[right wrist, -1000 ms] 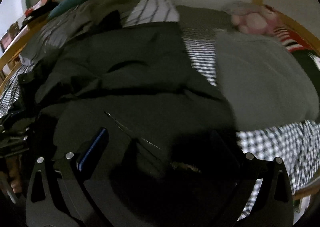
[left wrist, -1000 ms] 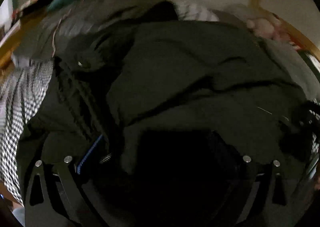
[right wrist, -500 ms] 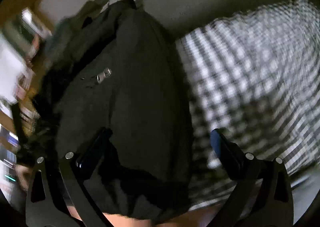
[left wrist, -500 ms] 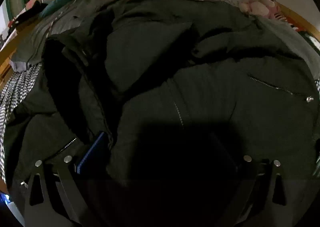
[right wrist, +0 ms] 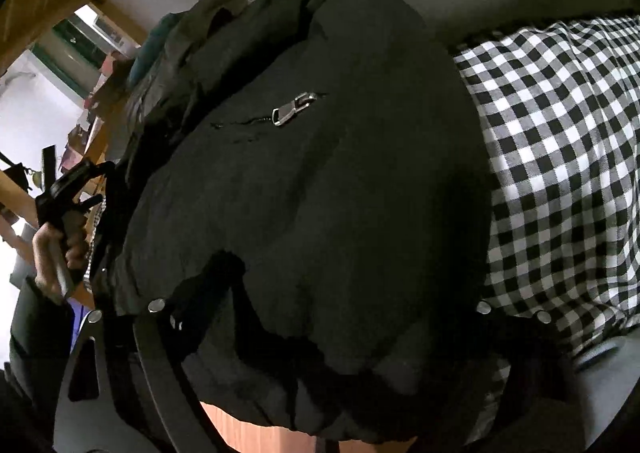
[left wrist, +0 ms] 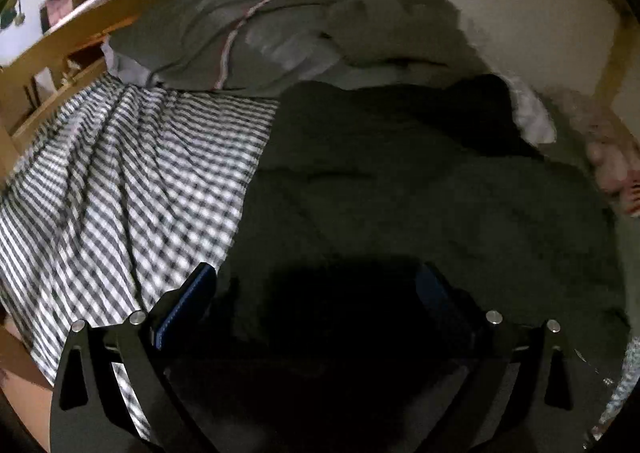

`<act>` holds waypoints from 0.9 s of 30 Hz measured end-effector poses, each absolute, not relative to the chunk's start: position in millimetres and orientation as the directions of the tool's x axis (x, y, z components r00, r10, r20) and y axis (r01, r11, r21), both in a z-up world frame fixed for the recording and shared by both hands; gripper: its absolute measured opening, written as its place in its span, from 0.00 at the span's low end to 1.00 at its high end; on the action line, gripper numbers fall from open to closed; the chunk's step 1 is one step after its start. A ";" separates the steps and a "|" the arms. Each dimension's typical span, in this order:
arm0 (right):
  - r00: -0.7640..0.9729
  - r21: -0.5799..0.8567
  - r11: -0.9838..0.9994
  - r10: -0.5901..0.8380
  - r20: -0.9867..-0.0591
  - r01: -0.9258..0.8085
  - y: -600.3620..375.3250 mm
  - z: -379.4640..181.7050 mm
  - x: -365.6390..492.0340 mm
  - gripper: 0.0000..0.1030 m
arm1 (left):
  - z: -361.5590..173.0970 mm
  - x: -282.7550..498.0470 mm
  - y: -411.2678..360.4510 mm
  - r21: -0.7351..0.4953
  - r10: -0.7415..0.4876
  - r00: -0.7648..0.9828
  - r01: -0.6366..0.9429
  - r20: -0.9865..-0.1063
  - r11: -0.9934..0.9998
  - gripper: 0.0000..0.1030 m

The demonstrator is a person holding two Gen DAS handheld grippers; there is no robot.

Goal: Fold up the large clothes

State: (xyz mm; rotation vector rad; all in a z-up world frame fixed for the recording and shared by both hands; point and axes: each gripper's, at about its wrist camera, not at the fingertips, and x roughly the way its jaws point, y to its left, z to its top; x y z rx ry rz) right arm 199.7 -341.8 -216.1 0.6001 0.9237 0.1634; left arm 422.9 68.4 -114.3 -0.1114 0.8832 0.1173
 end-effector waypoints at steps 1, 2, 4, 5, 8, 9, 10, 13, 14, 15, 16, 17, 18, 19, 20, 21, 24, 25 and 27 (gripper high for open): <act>0.604 0.546 0.830 0.376 -0.702 0.118 -340.1 -216.0 200.6 0.88 | -118.6 433.6 67.8 -0.048 0.039 0.616 -0.124 -0.787 0.991 0.95; 0.605 0.545 0.830 0.376 -0.702 0.117 -337.0 -216.2 207.0 0.88 | -121.2 440.6 66.3 -0.048 0.023 0.600 -0.102 -0.800 0.994 0.95; 0.610 0.553 0.826 0.383 -0.693 0.109 -341.9 -214.0 204.0 0.88 | -125.9 454.0 58.3 -0.055 -0.029 0.582 -0.028 -0.813 0.998 0.73; 0.614 0.556 0.825 0.388 -0.688 0.101 -341.0 -213.0 203.2 0.88 | -126.0 457.6 54.2 -0.064 -0.053 0.572 0.002 -0.819 0.998 0.48; 0.620 0.542 0.835 0.377 -0.689 0.094 -344.4 -213.2 195.8 0.86 | -117.8 460.8 44.4 -0.075 -0.074 0.576 0.022 -0.814 0.997 0.26; 0.621 0.542 0.835 0.375 -0.688 0.096 -344.7 -213.3 195.9 0.84 | -112.5 465.5 45.8 -0.086 -0.078 0.577 0.013 -0.813 0.996 0.18; 0.623 0.545 0.833 0.377 -0.685 0.095 -344.8 -213.2 196.1 0.82 | -106.0 471.3 50.2 -0.094 -0.069 0.580 -0.012 -0.811 0.996 0.07; 0.623 0.560 0.823 0.389 -0.678 0.096 -350.5 -214.9 193.4 0.81 | -90.5 490.2 73.8 -0.165 -0.082 0.582 -0.091 -0.809 0.982 0.07; 0.621 0.560 0.822 0.390 -0.680 0.097 -351.7 -216.1 192.2 0.81 | -85.4 500.7 83.6 -0.177 -0.083 0.574 -0.108 -0.814 0.978 0.07; 0.620 0.560 0.823 0.390 -0.681 0.097 -352.1 -217.0 191.3 0.81 | -83.4 505.7 88.5 -0.181 -0.088 0.570 -0.109 -0.817 0.977 0.07; 0.618 0.561 0.822 0.391 -0.682 0.098 -352.7 -217.8 191.5 0.81 | -82.6 511.6 90.1 -0.179 -0.095 0.558 -0.097 -0.824 0.979 0.07; 0.618 0.563 0.821 0.393 -0.681 0.098 -352.9 -218.2 190.9 0.81 | -84.3 517.8 87.4 -0.166 -0.104 0.534 -0.068 -0.839 0.984 0.07; 0.617 0.564 0.820 0.394 -0.681 0.098 -352.9 -218.4 191.1 0.81 | -85.4 519.2 81.2 -0.116 -0.073 0.539 -0.046 -0.839 0.992 0.07; 0.618 0.565 0.820 0.395 -0.680 0.097 -353.4 -218.5 190.9 0.81 | -85.8 519.0 80.3 -0.070 -0.035 0.558 -0.043 -0.829 0.997 0.07; 0.618 0.564 0.820 0.394 -0.680 0.098 -352.9 -218.7 190.8 0.81 | -86.1 522.2 80.8 -0.052 -0.016 0.565 -0.048 -0.825 0.998 0.07; 0.620 0.562 0.821 0.392 -0.680 0.098 -352.7 -219.0 190.5 0.81 | -89.3 528.0 85.0 -0.061 -0.008 0.561 -0.076 -0.828 0.995 0.07; 0.615 0.559 0.823 0.390 -0.685 0.101 -352.1 -219.8 192.2 0.81 | -114.7 550.2 90.7 -0.016 0.047 0.506 -0.119 -0.862 0.993 0.08; 0.614 0.558 0.823 0.389 -0.687 0.103 -350.7 -220.3 193.5 0.80 | -130.7 559.8 86.7 0.047 0.093 0.469 -0.107 -0.878 0.993 0.09; 0.615 0.551 0.828 0.382 -0.689 0.102 -348.2 -220.0 194.0 0.73 | -138.6 562.4 73.6 0.145 0.159 0.468 -0.067 -0.869 0.987 0.12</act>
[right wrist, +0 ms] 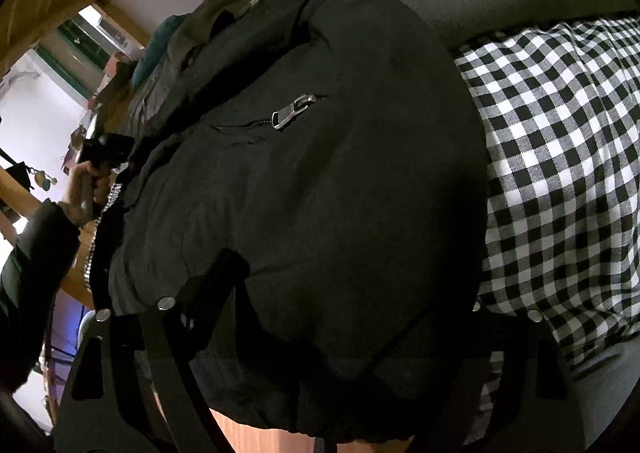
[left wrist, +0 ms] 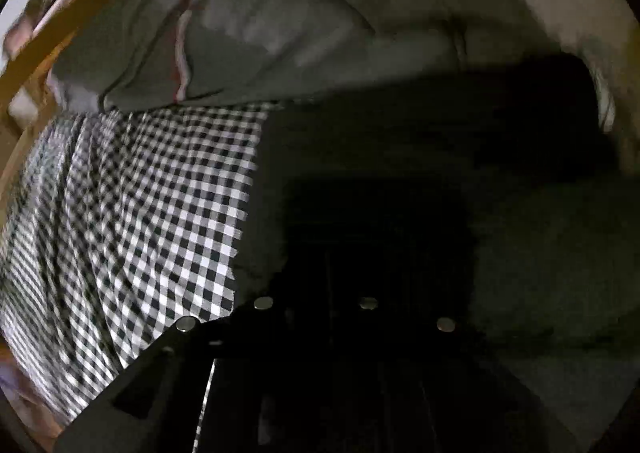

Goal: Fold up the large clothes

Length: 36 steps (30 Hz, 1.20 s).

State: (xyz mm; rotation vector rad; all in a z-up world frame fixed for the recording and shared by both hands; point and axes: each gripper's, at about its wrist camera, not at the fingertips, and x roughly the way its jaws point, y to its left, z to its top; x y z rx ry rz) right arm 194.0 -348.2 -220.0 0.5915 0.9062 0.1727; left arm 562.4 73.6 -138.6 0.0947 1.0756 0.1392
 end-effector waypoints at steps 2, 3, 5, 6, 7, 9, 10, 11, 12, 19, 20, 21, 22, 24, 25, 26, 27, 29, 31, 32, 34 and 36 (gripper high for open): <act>0.622 0.553 0.829 0.388 -0.680 0.087 -346.5 -218.8 193.2 0.60 | -126.8 554.0 63.8 0.271 0.271 0.515 -0.078 -0.813 0.959 0.62; 0.624 0.556 0.827 0.394 -0.675 0.079 -346.0 -218.3 193.3 0.52 | -114.5 546.2 61.4 0.285 0.283 0.571 -0.090 -0.771 0.954 0.75; 0.631 0.559 0.827 0.402 -0.664 0.061 -344.4 -215.8 193.0 0.43 | -92.7 532.8 63.7 0.288 0.302 0.650 -0.133 -0.697 0.949 0.79; 0.637 0.557 0.829 0.401 -0.658 0.053 -343.5 -213.0 192.1 0.37 | -77.0 524.3 67.7 0.284 0.319 0.677 -0.167 -0.663 0.944 0.79; 0.643 0.556 0.830 0.400 -0.653 0.049 -343.6 -210.7 191.4 0.32 | -68.1 522.6 71.4 0.264 0.306 0.691 -0.171 -0.655 0.949 0.79; 0.660 0.572 0.819 0.407 -0.632 0.043 -344.6 -204.4 189.0 0.25 | -45.3 505.0 75.0 0.168 0.228 0.726 -0.155 -0.649 0.973 0.81; 0.666 0.581 0.813 0.412 -0.621 0.039 -345.6 -202.1 188.0 0.22 | -39.3 495.5 71.5 0.122 0.170 0.731 -0.118 -0.661 0.985 0.85; 0.678 0.594 0.804 0.420 -0.604 0.032 -346.4 -197.3 186.7 0.21 | -36.9 487.4 62.9 0.086 0.104 0.727 -0.062 -0.679 0.994 0.85; 0.684 0.598 0.801 0.423 -0.595 0.025 -346.4 -193.8 185.8 0.20 | -37.8 478.6 51.0 0.060 0.037 0.716 0.006 -0.697 0.998 0.85; 0.724 0.589 0.807 0.434 -0.536 -0.047 -336.0 -150.9 180.1 0.16 | -133.4 438.7 -33.1 0.112 -0.011 0.572 0.179 -0.820 0.977 0.85; 0.725 0.589 0.805 0.442 -0.528 -0.062 -334.2 -144.7 179.0 0.16 | -149.6 442.2 -35.6 0.114 0.002 0.549 0.169 -0.836 0.979 0.86; 0.721 0.579 0.812 0.442 -0.534 -0.069 -331.9 -139.1 178.5 0.16 | -164.0 445.2 -33.6 0.107 0.010 0.551 0.143 -0.834 0.984 0.86; 0.717 0.569 0.819 0.440 -0.540 -0.074 -330.7 -136.9 178.6 0.16 | -168.8 447.5 -30.2 0.084 -0.001 0.559 0.126 -0.829 0.989 0.87; 0.705 0.542 0.837 0.426 -0.567 -0.071 -326.7 -133.7 179.3 0.16 | -168.3 451.7 -29.9 0.072 -0.001 0.547 0.112 -0.837 0.991 0.88; 0.705 0.546 0.835 0.427 -0.566 -0.068 -325.7 -133.1 179.6 0.16 | -168.2 452.6 -30.9 0.077 0.004 0.542 0.112 -0.840 0.991 0.88; 0.712 0.559 0.826 0.435 -0.552 -0.071 -325.0 -131.4 179.7 0.16 | -170.3 453.0 -27.2 0.079 0.004 0.542 0.114 -0.840 0.990 0.88; 0.719 0.563 0.822 0.439 -0.539 -0.080 -322.2 -127.4 180.2 0.16 | -171.8 453.0 -25.6 0.079 0.002 0.547 0.117 -0.837 0.990 0.88; 0.734 0.559 0.820 0.456 -0.503 -0.126 -307.8 -110.6 183.0 0.16 | -176.2 450.6 -23.3 0.081 -0.001 0.560 0.121 -0.828 0.989 0.88; 0.740 0.538 0.824 0.473 -0.479 -0.178 -292.9 -94.4 186.0 0.15 | -177.7 447.3 -24.5 0.081 0.000 0.567 0.118 -0.824 0.990 0.88; 0.741 0.514 0.831 0.482 -0.468 -0.215 -279.3 -82.2 190.3 0.15 | -177.3 446.7 -25.2 0.080 0.001 0.567 0.115 -0.824 0.990 0.88; 0.736 0.493 0.830 0.502 -0.455 -0.261 -262.5 -68.3 195.9 0.14 | -179.7 453.2 -15.7 0.080 -0.002 0.564 0.120 -0.826 0.990 0.88; 0.725 0.473 0.823 0.530 -0.439 -0.315 -240.3 -55.5 206.1 0.14 | -179.1 456.4 -15.6 0.084 0.001 0.558 0.124 -0.830 0.989 0.88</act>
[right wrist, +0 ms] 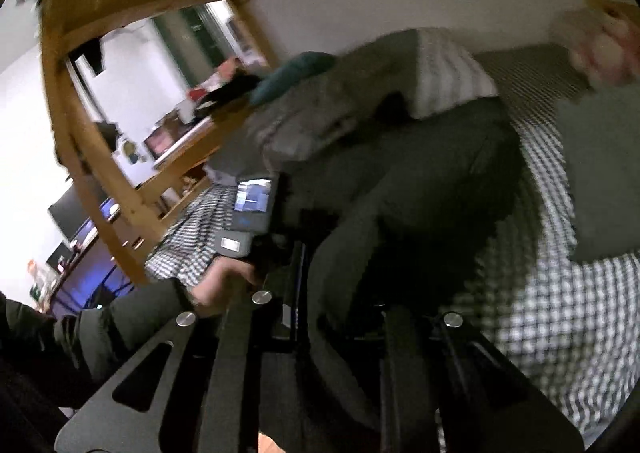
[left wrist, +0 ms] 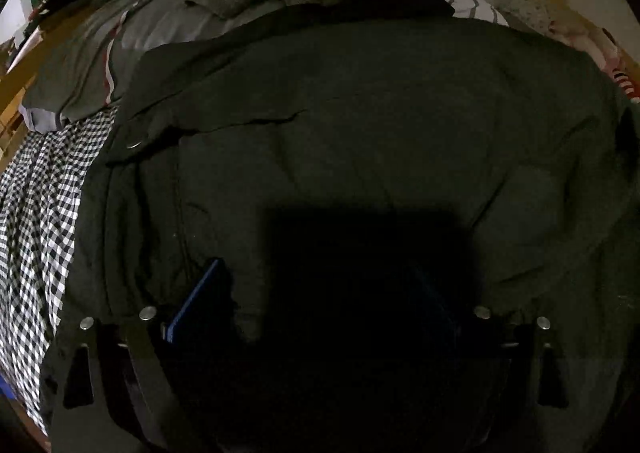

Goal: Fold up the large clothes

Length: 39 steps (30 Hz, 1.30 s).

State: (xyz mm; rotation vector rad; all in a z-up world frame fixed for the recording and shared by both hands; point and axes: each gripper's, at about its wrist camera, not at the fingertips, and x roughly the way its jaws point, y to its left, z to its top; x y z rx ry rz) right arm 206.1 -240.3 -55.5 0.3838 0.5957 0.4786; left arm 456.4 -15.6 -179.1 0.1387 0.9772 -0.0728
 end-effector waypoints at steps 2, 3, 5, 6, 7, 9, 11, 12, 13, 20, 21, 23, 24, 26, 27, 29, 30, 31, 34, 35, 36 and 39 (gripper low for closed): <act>0.714 0.448 0.822 0.545 -0.439 -0.352 -219.9 -48.2 214.6 0.14 | -177.8 455.7 -15.9 0.078 -0.004 0.552 0.125 -0.834 0.989 0.88; 0.708 0.436 0.821 0.552 -0.440 -0.369 -210.0 -45.8 218.0 0.14 | -177.3 456.0 -15.1 0.073 -0.009 0.548 0.127 -0.837 0.989 0.88; 0.691 0.415 0.814 0.571 -0.443 -0.406 -190.4 -42.7 222.9 0.14 | -173.2 456.2 -11.9 0.055 -0.026 0.530 0.135 -0.847 0.989 0.88; 0.679 0.401 0.809 0.582 -0.448 -0.429 -179.2 -41.6 225.2 0.14 | -169.6 456.6 -9.2 0.042 -0.036 0.520 0.137 -0.853 0.990 0.88; 0.673 0.392 0.808 0.586 -0.452 -0.440 -173.9 -41.4 225.4 0.14 | -160.9 455.2 -2.3 0.005 -0.065 0.514 0.134 -0.855 0.991 0.88; 0.657 0.369 0.807 0.590 -0.469 -0.462 -160.8 -42.7 226.6 0.14 | -136.8 449.0 18.0 -0.089 -0.123 0.553 0.088 -0.824 0.992 0.87; 0.644 0.375 0.800 0.599 -0.475 -0.468 -154.5 -45.6 229.7 0.14 | -109.7 446.1 37.6 -0.168 -0.163 0.597 0.049 -0.785 0.985 0.87; 0.637 0.387 0.794 0.607 -0.474 -0.469 -153.2 -47.7 231.5 0.14 | -95.5 449.2 45.5 -0.210 -0.190 0.614 0.041 -0.766 0.977 0.87; 0.634 0.393 0.791 0.611 -0.473 -0.469 -150.7 -48.2 234.2 0.14 | -86.7 456.3 47.8 -0.235 -0.213 0.617 0.047 -0.758 0.971 0.87; 0.594 0.380 0.754 0.657 -0.465 -0.536 -115.1 -40.8 246.5 0.14 | -154.0 557.7 -3.7 0.009 -0.018 0.470 0.056 -0.882 0.998 0.90; 0.583 0.382 0.744 0.667 -0.463 -0.548 -109.5 -40.5 249.2 0.14 | -166.7 559.5 -11.2 0.059 0.019 0.478 0.068 -0.878 0.996 0.91; 0.561 0.368 0.729 0.681 -0.470 -0.578 -96.0 -39.7 255.3 0.14 | -174.1 553.6 -21.3 0.128 0.068 0.539 0.075 -0.840 0.989 0.92; 0.548 0.363 0.719 0.690 -0.473 -0.592 -88.9 -39.3 258.6 0.14 | -173.2 552.0 -20.1 0.116 0.058 0.536 0.076 -0.842 0.990 0.92; 0.525 0.366 0.702 0.705 -0.477 -0.611 -77.4 -40.2 264.0 0.14 | -167.2 551.5 -12.6 0.075 0.009 0.515 0.108 -0.857 0.991 0.92; 0.515 0.362 0.695 0.710 -0.481 -0.621 -71.8 -40.7 266.0 0.14 | -157.4 546.9 -1.3 0.047 -0.022 0.523 0.119 -0.852 0.992 0.92; 0.492 0.351 0.679 0.720 -0.490 -0.644 -57.8 -43.1 268.1 0.14 | -134.9 533.3 21.1 0.098 0.036 0.606 0.068 -0.795 0.993 0.86; 0.477 0.354 0.667 0.729 -0.491 -0.655 -49.8 -43.7 269.1 0.14 | -123.9 524.5 39.2 0.120 0.078 0.637 0.022 -0.766 0.993 0.86; 0.464 0.356 0.655 0.738 -0.490 -0.666 -43.4 -44.9 270.0 0.14 | -120.1 519.9 55.6 0.150 0.143 0.640 -0.044 -0.755 0.988 0.86; 0.427 0.356 0.626 0.756 -0.496 -0.694 -22.3 -50.4 270.5 0.14 | -134.9 518.7 99.7 0.137 0.180 0.585 -0.118 -0.791 0.984 0.88; 0.415 0.359 0.617 0.761 -0.499 -0.701 -14.5 -52.8 271.4 0.14 | -148.2 522.2 109.0 0.095 0.135 0.550 -0.101 -0.824 0.990 0.89; 0.405 0.362 0.610 0.765 -0.501 -0.704 -8.0 -54.7 272.7 0.14 | -167.7 528.1 116.2 0.014 0.040 0.497 -0.056 -0.867 0.998 0.89; 0.387 0.355 0.596 0.769 -0.508 -0.720 14.0 -55.2 277.1 0.14 | -176.8 536.0 135.9 -0.148 -0.115 0.447 -0.039 -0.887 0.988 0.90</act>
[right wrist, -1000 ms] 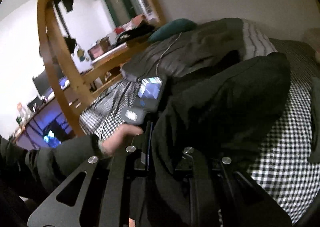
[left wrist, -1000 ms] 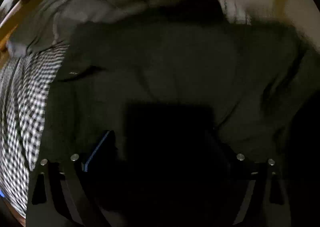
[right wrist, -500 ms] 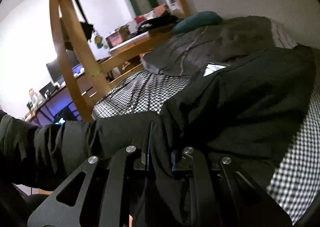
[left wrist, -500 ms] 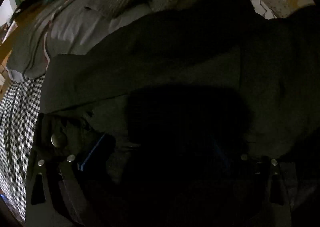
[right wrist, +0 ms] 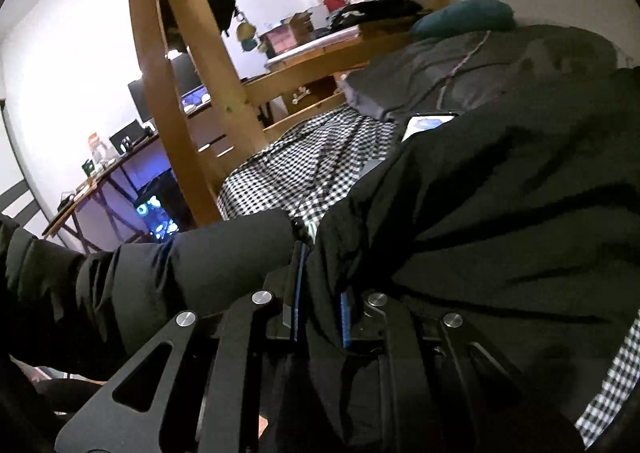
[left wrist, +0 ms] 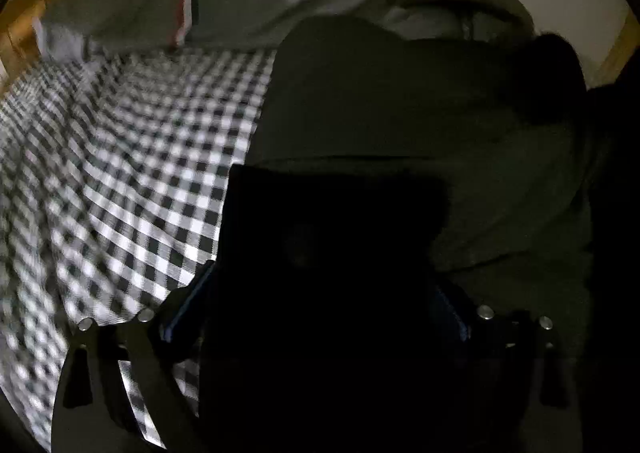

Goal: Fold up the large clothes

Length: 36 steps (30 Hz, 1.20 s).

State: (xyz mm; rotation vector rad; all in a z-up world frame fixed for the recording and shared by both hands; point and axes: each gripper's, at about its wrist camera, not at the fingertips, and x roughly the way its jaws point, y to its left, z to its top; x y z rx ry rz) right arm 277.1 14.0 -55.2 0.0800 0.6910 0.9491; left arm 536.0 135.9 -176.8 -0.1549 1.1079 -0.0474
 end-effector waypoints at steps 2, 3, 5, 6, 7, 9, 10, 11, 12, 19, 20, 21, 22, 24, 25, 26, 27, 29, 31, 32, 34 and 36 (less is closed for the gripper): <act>0.373 0.358 0.584 0.777 -0.508 -0.729 22.9 -55.2 278.9 0.14 | -173.8 535.4 141.9 -0.189 -0.170 0.425 -0.004 -0.889 0.982 0.90; 0.369 0.357 0.581 0.777 -0.509 -0.731 23.8 -56.0 278.9 0.14 | -169.2 532.4 145.7 -0.200 -0.189 0.419 0.019 -0.888 0.980 0.90; 0.360 0.353 0.577 0.777 -0.517 -0.737 30.8 -57.6 280.3 0.14 | -152.2 521.1 163.4 -0.208 -0.188 0.465 0.009 -0.865 0.978 0.90; 0.351 0.360 0.571 0.780 -0.519 -0.738 34.2 -59.8 281.4 0.14 | -146.3 516.8 174.1 -0.207 -0.174 0.486 -0.015 -0.857 0.978 0.90; 0.346 0.363 0.569 0.781 -0.520 -0.738 38.5 -60.0 283.2 0.14 | -145.8 515.2 179.7 -0.199 -0.161 0.487 -0.027 -0.858 0.980 0.91; 0.330 0.365 0.558 0.784 -0.526 -0.745 48.8 -63.1 285.0 0.14 | -160.0 517.5 175.9 -0.166 -0.156 0.451 0.017 -0.879 0.986 0.92; 0.325 0.359 0.556 0.782 -0.532 -0.750 53.5 -64.2 285.0 0.14 | -170.9 517.8 168.6 -0.168 -0.172 0.423 0.048 -0.890 0.985 0.93; 0.319 0.354 0.552 0.780 -0.538 -0.755 60.0 -65.4 284.8 0.14 | -176.9 520.0 164.7 -0.171 -0.181 0.417 0.061 -0.891 0.983 0.96; 0.315 0.357 0.549 0.782 -0.537 -0.756 64.4 -66.2 284.7 0.14 | -178.5 519.8 160.0 -0.162 -0.176 0.422 0.069 -0.890 0.984 0.96; 0.270 0.316 0.513 0.773 -0.574 -0.798 99.5 -69.2 285.5 0.14 | -139.6 527.7 180.9 -0.145 -0.130 0.519 0.012 -0.845 0.989 0.95; 0.262 0.316 0.510 0.771 -0.580 -0.800 102.1 -72.1 286.0 0.14 | -121.5 520.5 196.0 -0.155 -0.122 0.560 -0.012 -0.819 0.988 0.95; 0.251 0.318 0.504 0.770 -0.587 -0.803 105.2 -75.0 286.5 0.14 | -112.1 517.6 204.2 -0.163 -0.121 0.573 -0.023 -0.810 0.986 0.95; 0.237 0.323 0.496 0.770 -0.592 -0.806 108.7 -78.5 286.5 0.14 | -99.7 514.0 214.8 -0.150 -0.096 0.589 -0.044 -0.802 0.988 0.95; 0.224 0.311 0.488 0.762 -0.608 -0.815 119.1 -85.5 286.1 0.14 | -79.0 511.0 233.5 -0.042 0.036 0.631 -0.108 -0.775 0.993 0.95; 0.218 0.304 0.486 0.754 -0.619 -0.820 125.6 -90.5 286.3 0.14 | -69.6 509.6 239.9 0.006 0.092 0.641 -0.135 -0.762 0.991 0.95; 0.212 0.303 0.484 0.751 -0.625 -0.821 130.2 -94.3 287.9 0.14 | -64.4 511.4 247.0 0.018 0.113 0.646 -0.151 -0.755 0.988 0.95; 0.205 0.303 0.480 0.749 -0.630 -0.823 134.8 -98.3 288.6 0.14 | -57.1 511.4 258.9 -0.003 0.108 0.657 -0.165 -0.746 0.986 0.95; 0.190 0.297 0.468 0.744 -0.641 -0.832 143.2 -104.5 289.1 0.14 | -46.4 504.0 271.1 -0.065 0.064 0.669 -0.166 -0.741 0.984 0.95; 0.180 0.283 0.456 0.738 -0.651 -0.844 152.4 -108.3 288.1 0.14 | -35.1 503.9 279.6 -0.119 0.022 0.681 -0.159 -0.732 0.980 0.95; 0.173 0.273 0.445 0.734 -0.656 -0.853 157.8 -109.3 286.1 0.14 | -27.6 502.4 278.8 -0.135 0.001 0.691 -0.143 -0.723 0.980 0.95; 0.158 0.256 0.423 0.729 -0.666 -0.869 165.6 -110.3 283.6 0.14 | -16.7 494.7 279.3 -0.139 -0.020 0.700 -0.114 -0.714 0.984 0.95; 0.138 0.234 0.397 0.714 -0.686 -0.887 176.9 -113.7 281.5 0.14 | -9.4 496.3 270.2 -0.136 -0.057 0.698 -0.057 -0.713 0.989 0.95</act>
